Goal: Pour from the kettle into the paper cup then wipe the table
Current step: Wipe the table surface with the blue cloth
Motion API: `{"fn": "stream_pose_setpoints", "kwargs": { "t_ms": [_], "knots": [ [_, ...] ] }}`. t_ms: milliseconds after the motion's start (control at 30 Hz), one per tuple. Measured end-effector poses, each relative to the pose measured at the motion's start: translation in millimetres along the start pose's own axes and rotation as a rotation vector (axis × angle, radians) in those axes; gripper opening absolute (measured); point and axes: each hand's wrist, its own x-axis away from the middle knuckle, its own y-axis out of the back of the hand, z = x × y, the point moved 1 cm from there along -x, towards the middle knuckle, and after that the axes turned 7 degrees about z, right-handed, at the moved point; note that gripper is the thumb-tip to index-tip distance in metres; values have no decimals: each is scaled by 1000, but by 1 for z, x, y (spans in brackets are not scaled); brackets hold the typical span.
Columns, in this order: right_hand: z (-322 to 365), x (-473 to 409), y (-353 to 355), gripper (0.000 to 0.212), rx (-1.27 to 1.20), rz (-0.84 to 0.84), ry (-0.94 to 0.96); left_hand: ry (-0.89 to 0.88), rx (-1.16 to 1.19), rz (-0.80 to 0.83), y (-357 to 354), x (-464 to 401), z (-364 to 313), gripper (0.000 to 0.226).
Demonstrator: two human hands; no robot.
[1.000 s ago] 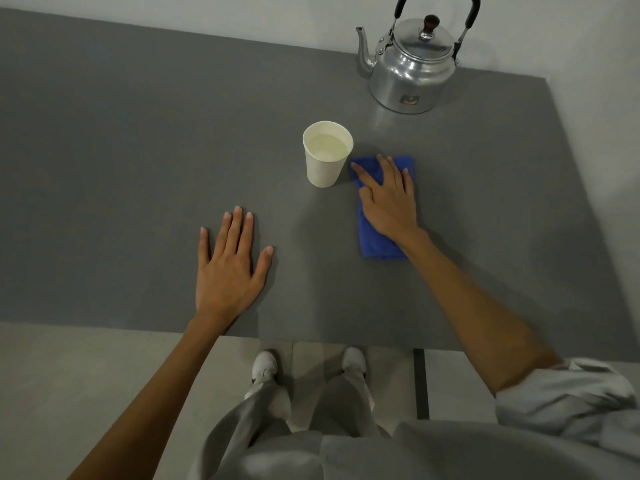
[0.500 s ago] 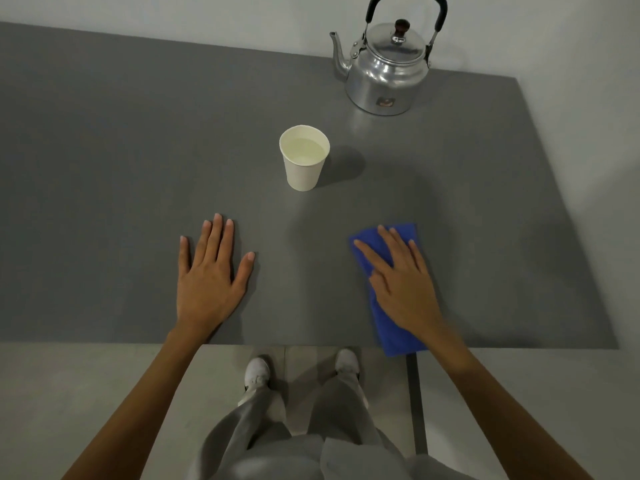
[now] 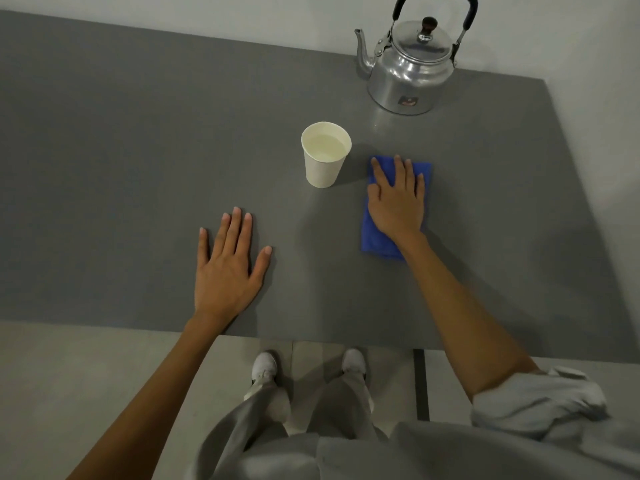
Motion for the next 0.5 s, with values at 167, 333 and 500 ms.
{"fn": "stream_pose_setpoints", "kwargs": {
  "t_ms": [167, 333, 500],
  "knots": [
    [37, 14, -11, 52, 8, 36, 124, 23, 0, -8, 2, 4, 11, 70],
    [59, 69, -23, 53, 6, 70, 205, 35, -11, -12, 2, 10, 17, 70],
    [32, 137, -25, 55, -4, 130, 250, 25, -5, -5, 1, 14, 16, 70]
  ]
}}
